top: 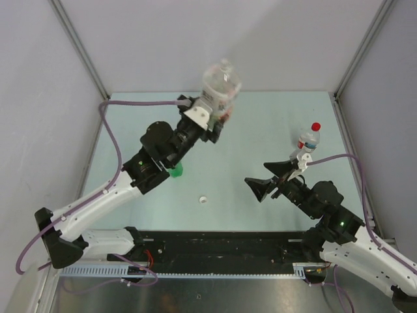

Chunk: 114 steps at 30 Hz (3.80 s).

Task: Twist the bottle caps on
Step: Move the bottle cap to the center of the board, then pick up the bottle cap from the center of the board.

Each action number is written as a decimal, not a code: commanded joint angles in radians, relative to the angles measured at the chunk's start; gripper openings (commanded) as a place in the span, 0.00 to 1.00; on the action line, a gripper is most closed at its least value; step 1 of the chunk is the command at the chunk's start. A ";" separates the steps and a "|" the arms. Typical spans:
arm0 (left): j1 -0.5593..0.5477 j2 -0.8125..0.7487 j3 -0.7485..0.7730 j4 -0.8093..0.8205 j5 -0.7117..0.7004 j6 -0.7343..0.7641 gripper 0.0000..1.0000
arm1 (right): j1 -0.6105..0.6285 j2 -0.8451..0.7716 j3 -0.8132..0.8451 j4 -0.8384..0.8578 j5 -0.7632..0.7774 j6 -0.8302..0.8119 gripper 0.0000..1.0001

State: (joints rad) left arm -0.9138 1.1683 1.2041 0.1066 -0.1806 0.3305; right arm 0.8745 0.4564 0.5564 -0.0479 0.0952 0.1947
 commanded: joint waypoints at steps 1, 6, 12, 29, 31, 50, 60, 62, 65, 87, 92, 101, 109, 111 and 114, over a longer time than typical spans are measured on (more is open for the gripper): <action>-0.003 -0.056 -0.013 0.172 -0.340 -0.178 0.00 | -0.004 0.002 0.061 -0.119 0.038 0.111 0.99; -0.008 -0.306 -0.328 0.112 -0.298 -0.420 0.00 | -0.003 0.179 0.108 -0.228 0.100 0.166 0.99; -0.016 -0.637 -0.589 -0.070 -0.291 -0.692 0.00 | 0.040 0.528 0.134 -0.092 0.032 0.173 0.93; -0.017 -0.831 -0.806 -0.289 -0.419 -0.830 0.00 | 0.186 1.248 0.393 0.140 0.028 0.206 0.56; -0.017 -0.819 -0.810 -0.293 -0.419 -0.828 0.00 | 0.186 1.269 0.396 0.139 0.016 0.215 0.47; -0.017 -0.806 -0.815 -0.291 -0.419 -0.802 0.00 | 0.157 1.230 0.398 -0.061 0.157 0.203 0.00; -0.017 -0.787 -0.791 -0.289 -0.418 -0.789 0.00 | 0.060 1.113 0.397 -0.507 0.737 0.090 0.00; -0.017 -0.774 -0.782 -0.290 -0.416 -0.785 0.00 | 0.037 1.143 0.398 -0.541 0.819 0.077 0.00; -0.017 -0.765 -0.772 -0.291 -0.414 -0.777 0.00 | 0.017 1.204 0.400 -0.562 0.929 0.045 0.00; -0.017 -0.794 -0.695 -0.352 -0.360 -0.804 0.00 | 0.069 1.548 0.499 -0.560 1.044 -0.027 0.06; -0.018 -0.802 -0.692 -0.363 -0.378 -0.812 0.00 | 0.115 1.579 0.534 -0.565 0.999 0.003 0.15; -0.018 -0.801 -0.689 -0.371 -0.384 -0.823 0.00 | 0.199 1.642 0.658 -0.717 0.963 0.204 0.22; -0.017 -0.802 -0.692 -0.374 -0.387 -0.829 0.00 | 0.269 1.584 0.706 -0.704 0.907 0.290 0.37; -0.017 -0.807 -0.691 -0.374 -0.384 -0.829 0.00 | 0.268 1.559 0.706 -0.703 0.899 0.310 0.44; -0.017 -0.813 -0.688 -0.374 -0.370 -0.827 0.00 | 0.263 1.480 0.701 -0.731 0.922 0.384 0.62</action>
State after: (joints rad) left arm -0.9276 0.3695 0.4713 -0.2985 -0.5442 -0.4732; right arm 1.1427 2.0472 1.2385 -0.7757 1.0378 0.4385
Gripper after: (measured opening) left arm 0.820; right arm 0.523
